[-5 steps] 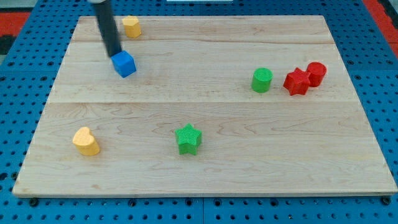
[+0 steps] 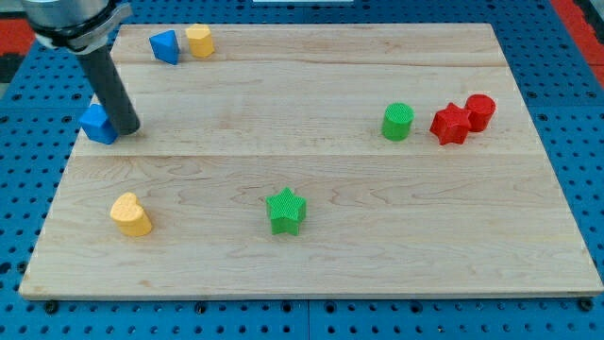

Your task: Keep the blue blocks at the center left side of the board

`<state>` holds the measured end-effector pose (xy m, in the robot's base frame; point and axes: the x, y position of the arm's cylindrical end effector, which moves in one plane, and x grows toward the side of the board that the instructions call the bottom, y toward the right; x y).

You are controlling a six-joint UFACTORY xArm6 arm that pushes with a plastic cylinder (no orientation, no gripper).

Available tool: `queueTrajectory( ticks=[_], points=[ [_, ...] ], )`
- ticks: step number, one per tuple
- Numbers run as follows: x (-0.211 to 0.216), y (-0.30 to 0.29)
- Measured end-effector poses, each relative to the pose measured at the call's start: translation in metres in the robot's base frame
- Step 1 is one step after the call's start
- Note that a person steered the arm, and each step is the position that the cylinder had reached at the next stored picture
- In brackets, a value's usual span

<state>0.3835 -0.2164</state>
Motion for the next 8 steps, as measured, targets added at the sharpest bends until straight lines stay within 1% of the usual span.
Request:
queueTrajectory(
  ticks=[1, 2, 3, 4, 5, 6, 7, 8],
  points=[
    [-0.071, -0.014],
    [-0.095, -0.087],
    [-0.163, -0.081],
    [-0.162, -0.001],
    [-0.139, 0.056],
    [-0.078, 0.071],
    [-0.018, 0.060],
    [0.015, 0.084]
  ],
)
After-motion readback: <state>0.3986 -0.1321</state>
